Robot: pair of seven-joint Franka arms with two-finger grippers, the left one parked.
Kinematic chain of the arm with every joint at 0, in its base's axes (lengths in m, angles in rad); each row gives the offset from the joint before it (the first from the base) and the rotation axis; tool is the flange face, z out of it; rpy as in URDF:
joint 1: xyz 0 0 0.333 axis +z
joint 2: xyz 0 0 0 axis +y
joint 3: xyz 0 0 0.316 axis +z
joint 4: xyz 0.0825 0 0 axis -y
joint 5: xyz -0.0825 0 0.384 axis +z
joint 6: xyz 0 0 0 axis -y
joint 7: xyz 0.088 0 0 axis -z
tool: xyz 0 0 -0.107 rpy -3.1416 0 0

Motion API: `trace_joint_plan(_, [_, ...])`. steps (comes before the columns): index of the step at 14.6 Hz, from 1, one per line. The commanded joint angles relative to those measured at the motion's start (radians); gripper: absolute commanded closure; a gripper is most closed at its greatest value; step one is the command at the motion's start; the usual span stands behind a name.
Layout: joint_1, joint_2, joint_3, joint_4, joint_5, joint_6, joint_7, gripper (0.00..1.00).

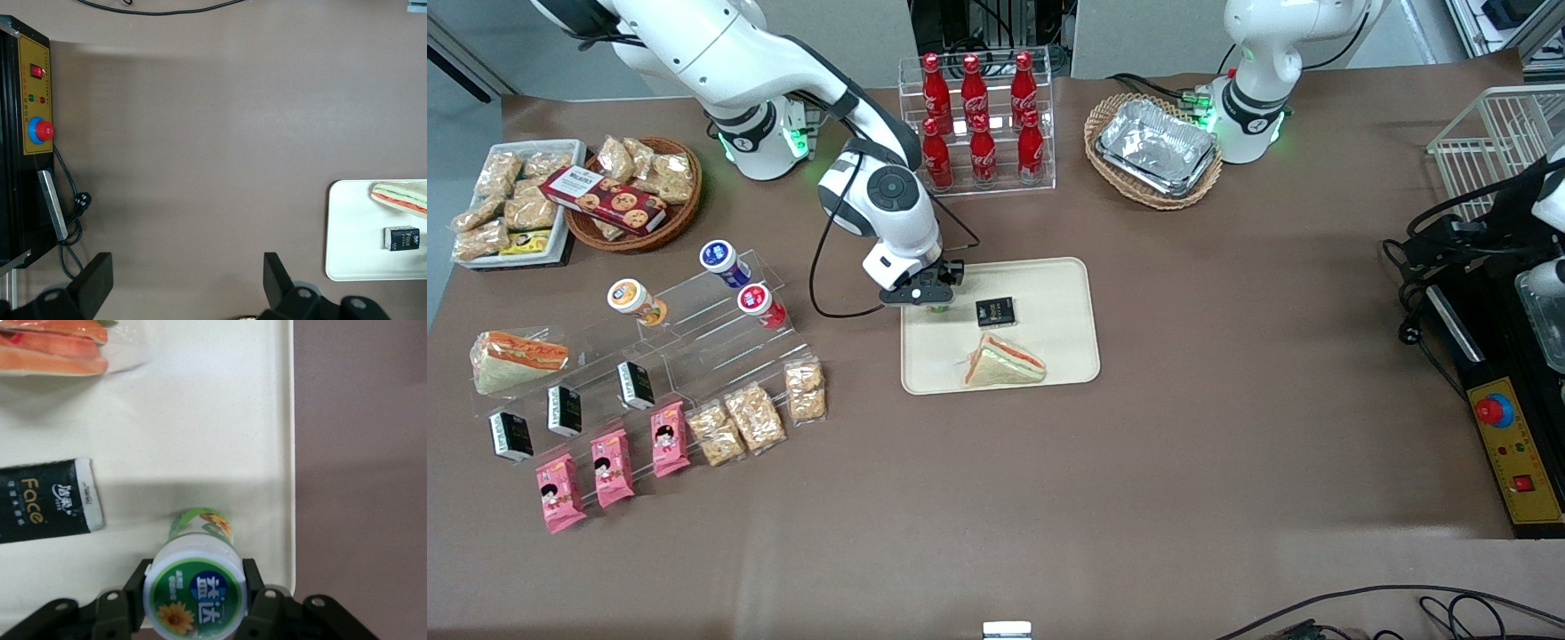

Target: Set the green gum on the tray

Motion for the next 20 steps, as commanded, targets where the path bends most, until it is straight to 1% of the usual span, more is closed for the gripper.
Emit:
trace_joint_plan(1, [-0.003,0.042,0.002,0.024,-0.039,0.018,0.044,0.01])
trace_joint_plan(3, [-0.007,0.033,0.002,0.024,-0.039,0.015,0.045,0.0])
trace_joint_plan(5, [-0.015,-0.036,0.002,0.024,-0.038,-0.014,0.036,0.0])
trace_joint_plan(8, [-0.041,-0.165,0.013,0.055,-0.01,-0.205,-0.013,0.0])
trace_joint_plan(10, [-0.039,-0.242,0.005,0.114,0.092,-0.332,-0.137,0.0])
trace_joint_plan(11, [-0.045,-0.283,-0.009,0.144,0.166,-0.392,-0.198,0.0])
trace_joint_plan(12, [-0.074,-0.317,-0.033,0.179,0.227,-0.451,-0.247,0.0])
trace_joint_plan(13, [-0.101,-0.351,-0.045,0.214,0.249,-0.503,-0.315,0.0])
trace_joint_plan(14, [-0.125,-0.377,-0.076,0.249,0.255,-0.557,-0.387,0.0])
trace_joint_plan(16, [-0.131,-0.406,-0.212,0.326,0.258,-0.67,-0.519,0.0])
trace_joint_plan(18, [-0.135,-0.418,-0.336,0.388,0.26,-0.724,-0.646,0.0])
trace_joint_plan(20, [-0.136,-0.415,-0.461,0.44,0.287,-0.756,-0.769,0.0])
